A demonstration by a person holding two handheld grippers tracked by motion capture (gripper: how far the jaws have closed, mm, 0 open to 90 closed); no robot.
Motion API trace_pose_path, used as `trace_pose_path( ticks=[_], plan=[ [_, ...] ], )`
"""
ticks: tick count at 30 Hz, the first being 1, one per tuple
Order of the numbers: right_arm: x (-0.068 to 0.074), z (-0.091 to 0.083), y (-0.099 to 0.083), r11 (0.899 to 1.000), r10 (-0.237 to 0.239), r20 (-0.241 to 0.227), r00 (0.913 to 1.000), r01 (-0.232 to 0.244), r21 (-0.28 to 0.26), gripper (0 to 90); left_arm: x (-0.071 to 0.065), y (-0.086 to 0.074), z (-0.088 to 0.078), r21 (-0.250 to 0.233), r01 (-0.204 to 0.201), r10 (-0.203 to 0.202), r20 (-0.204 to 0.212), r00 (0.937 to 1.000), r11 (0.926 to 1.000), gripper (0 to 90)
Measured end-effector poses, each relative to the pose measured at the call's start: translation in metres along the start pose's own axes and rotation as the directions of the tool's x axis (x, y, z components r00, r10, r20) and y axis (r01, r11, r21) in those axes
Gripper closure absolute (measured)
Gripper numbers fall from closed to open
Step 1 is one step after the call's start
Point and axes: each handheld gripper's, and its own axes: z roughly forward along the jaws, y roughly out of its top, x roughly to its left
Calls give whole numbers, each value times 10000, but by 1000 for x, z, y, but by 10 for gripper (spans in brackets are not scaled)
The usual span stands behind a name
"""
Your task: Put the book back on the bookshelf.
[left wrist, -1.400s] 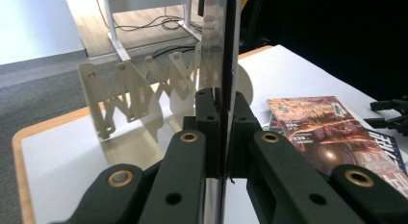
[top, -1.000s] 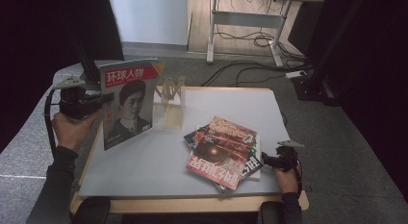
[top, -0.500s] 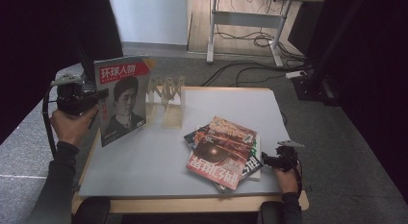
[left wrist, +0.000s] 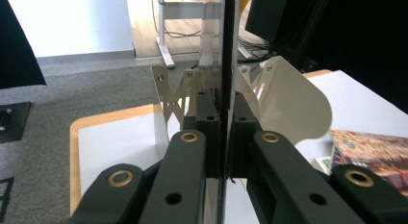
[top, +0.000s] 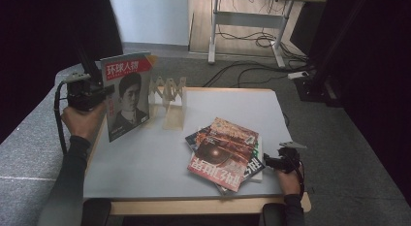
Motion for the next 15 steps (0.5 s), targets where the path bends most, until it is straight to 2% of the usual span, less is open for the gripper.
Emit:
trace_pose_path(
  ticks=[6,9,15],
  plan=[
    [0,0,0,10000,1,-3,10000,-1,-2,122,-1,-1,15,-205,-37,35,-83,10000,9998,869],
    [0,0,0,10000,8,-9,10000,-8,0,122,-1,-6,25,-517,-109,111,34,9999,9986,869],
    [0,0,0,10000,8,-11,10000,-8,2,122,-1,-15,35,-654,-271,277,80,9996,9975,868]
  ],
)
